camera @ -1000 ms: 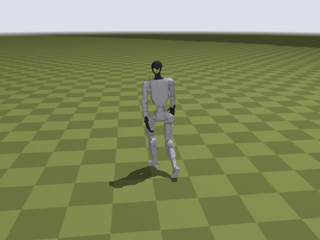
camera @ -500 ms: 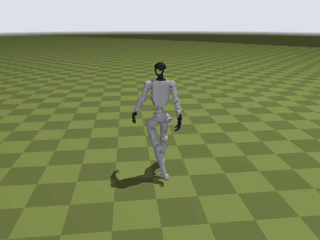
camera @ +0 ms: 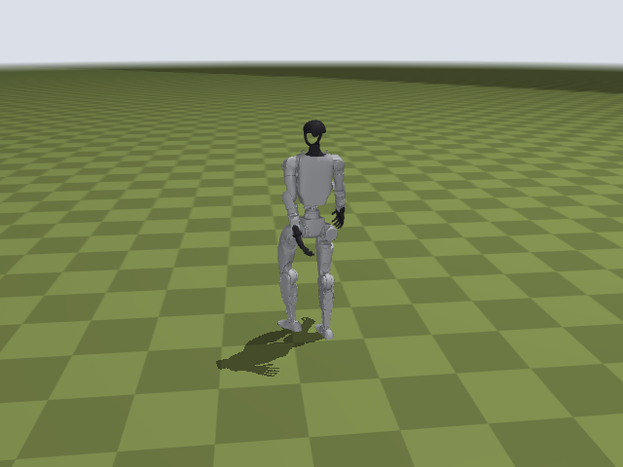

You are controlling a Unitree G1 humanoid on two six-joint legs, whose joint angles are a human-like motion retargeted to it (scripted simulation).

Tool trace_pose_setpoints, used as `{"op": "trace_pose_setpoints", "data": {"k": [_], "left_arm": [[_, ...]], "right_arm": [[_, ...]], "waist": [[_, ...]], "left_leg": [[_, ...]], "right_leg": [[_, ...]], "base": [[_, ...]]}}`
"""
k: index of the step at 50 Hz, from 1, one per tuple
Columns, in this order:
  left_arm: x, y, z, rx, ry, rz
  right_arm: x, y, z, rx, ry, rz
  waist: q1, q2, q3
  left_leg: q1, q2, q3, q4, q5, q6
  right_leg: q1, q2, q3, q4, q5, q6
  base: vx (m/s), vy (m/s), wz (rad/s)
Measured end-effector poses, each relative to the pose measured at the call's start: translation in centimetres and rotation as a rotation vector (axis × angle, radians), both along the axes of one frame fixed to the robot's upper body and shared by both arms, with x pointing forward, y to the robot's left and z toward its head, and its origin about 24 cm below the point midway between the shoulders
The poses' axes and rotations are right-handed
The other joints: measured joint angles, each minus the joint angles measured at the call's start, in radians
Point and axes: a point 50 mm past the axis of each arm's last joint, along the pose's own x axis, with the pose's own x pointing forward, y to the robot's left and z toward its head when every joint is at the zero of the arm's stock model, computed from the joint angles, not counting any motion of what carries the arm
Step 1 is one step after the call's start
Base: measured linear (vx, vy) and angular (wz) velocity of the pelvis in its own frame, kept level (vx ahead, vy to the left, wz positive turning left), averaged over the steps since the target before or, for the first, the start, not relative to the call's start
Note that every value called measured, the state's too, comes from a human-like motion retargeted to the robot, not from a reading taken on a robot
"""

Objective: Walk run

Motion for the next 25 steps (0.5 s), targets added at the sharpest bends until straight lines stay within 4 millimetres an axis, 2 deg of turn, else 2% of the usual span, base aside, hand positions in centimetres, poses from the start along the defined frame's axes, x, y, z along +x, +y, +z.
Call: {"op": "trace_pose_setpoints", "data": {"k": [2,5,8,10,12,15,17,20,22,23,25], "left_arm": [[0.8,0.0,-0.4,0.034,-0.024,0.066],[2.4,0.1,-1.0,0.067,-0.080,0.166],[4.0,0.3,-1.6,0.096,-0.132,0.247],[5.0,0.4,-1.9,0.116,-0.163,0.282],[5.7,0.7,-2.2,0.138,-0.191,0.300],[6.4,1.5,-2.4,0.176,-0.226,0.301],[6.6,2.4,-2.5,0.206,-0.241,0.301],[7.8,4.4,-2.6,0.243,-0.273,0.291],[9.8,6.1,-2.9,0.279,-0.326,0.259],[10.9,6.8,-3.0,0.297,-0.359,0.244],[13.5,7.8,-3.2,0.315,-0.444,0.219]], "right_arm": [[1.1,-0.5,0.8,-0.024,-0.038,0.007],[1.6,-1.0,1.3,-0.045,-0.064,0.009],[0.8,-0.9,0.8,-0.043,-0.044,0.026],[-0.5,-0.7,0.0,-0.031,0.010,0.048],[-2.7,-0.2,-1.2,-0.008,0.108,0.079],[-7.6,1.1,-3.5,0.036,0.300,0.109],[-11.7,2.4,-4.8,0.078,0.440,0.126],[-17.6,4.0,-5.7,0.163,0.603,0.116],[-21.1,4.6,-5.7,0.228,0.684,0.072],[-22.7,4.7,-5.6,0.255,0.726,0.048],[-25.9,5.0,-5.2,0.291,0.805,-0.001]], "waist": [[0.034,0.005,0.015],[0.064,0.004,0.021],[0.072,0.005,0.014],[0.092,0.005,0.009],[0.113,-0.015,-0.008],[0.132,-0.041,-0.041],[0.117,-0.066,-0.085],[0.073,-0.041,-0.096],[0.092,-0.001,-0.086],[0.100,0.013,-0.088],[0.122,0.022,-0.087]], "left_leg": [[-0.019,-0.030,-0.024,-0.132,-0.025,-0.033],[-0.057,-0.099,-0.094,-0.287,-0.077,-0.096],[-0.082,-0.113,-0.032,-0.342,-0.095,-0.114],[-0.085,-0.102,0.013,-0.309,-0.084,-0.096],[-0.075,-0.102,0.016,-0.268,-0.062,0.011],[-0.034,-0.111,0.000,-0.262,0.024,0.058],[-0.028,-0.109,0.021,-0.231,0.015,0.112],[-0.001,-0.069,-0.016,-0.180,-0.040,0.128],[0.039,-0.009,-0.024,-0.169,-0.075,0.118],[0.058,0.007,-0.027,-0.169,-0.091,0.112],[0.113,-0.014,-0.012,-0.193,-0.116,0.125]], "right_leg": [[0.041,0.032,0.005,-0.004,-0.027,0.001],[0.093,0.065,0.000,-0.013,-0.065,0.006],[0.127,0.084,-0.007,-0.007,-0.100,0.016],[0.144,0.096,0.008,0.007,-0.108,0.028],[0.153,0.084,0.029,0.030,-0.083,0.052],[0.165,0.069,0.054,0.082,0.029,0.123],[0.140,0.042,0.070,0.159,0.187,0.201],[0.082,0.077,0.121,0.349,0.419,0.306],[0.016,0.136,0.126,0.498,0.550,0.313],[-0.016,0.138,0.111,0.550,0.575,0.313],[-0.077,0.103,0.107,0.646,0.471,0.305]], "base": [[0.61,-0.25,-0.19],[0.66,-0.24,0.12],[0.71,-0.20,0.14],[0.76,-0.17,-0.38],[0.75,-0.16,-0.57],[1.13,-0.17,-0.48],[0.91,-0.16,-0.21],[0.93,-0.15,0.13],[0.64,-0.18,-0.27],[0.67,-0.07,-0.31],[0.72,0.07,-0.03]]}}
